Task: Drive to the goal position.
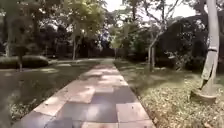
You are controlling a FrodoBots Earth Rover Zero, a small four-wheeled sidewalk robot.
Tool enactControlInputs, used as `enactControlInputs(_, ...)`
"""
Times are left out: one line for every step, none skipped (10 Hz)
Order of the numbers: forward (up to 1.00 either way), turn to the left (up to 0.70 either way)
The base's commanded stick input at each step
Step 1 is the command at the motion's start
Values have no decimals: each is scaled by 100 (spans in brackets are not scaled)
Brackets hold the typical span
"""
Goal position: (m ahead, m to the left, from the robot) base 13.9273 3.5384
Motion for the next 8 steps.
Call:
enactControlInputs(100,0)
enactControlInputs(100,0)
enactControlInputs(100,0)
enactControlInputs(100,0)
enactControlInputs(100,0)
enactControlInputs(100,0)
enactControlInputs(100,0)
enactControlInputs(100,19)
